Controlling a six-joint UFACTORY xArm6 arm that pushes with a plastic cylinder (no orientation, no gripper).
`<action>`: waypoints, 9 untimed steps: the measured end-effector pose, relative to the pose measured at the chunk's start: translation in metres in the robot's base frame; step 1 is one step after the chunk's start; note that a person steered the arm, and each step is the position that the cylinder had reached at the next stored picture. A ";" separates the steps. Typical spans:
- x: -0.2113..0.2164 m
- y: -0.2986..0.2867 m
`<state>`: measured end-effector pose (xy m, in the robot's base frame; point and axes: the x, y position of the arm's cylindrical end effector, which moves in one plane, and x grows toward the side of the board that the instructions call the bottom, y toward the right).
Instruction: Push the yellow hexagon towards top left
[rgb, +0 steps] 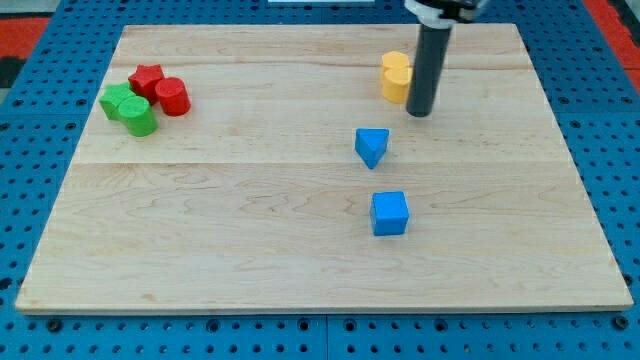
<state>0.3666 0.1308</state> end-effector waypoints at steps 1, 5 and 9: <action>0.004 0.036; -0.085 -0.013; -0.114 -0.168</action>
<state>0.2529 -0.0376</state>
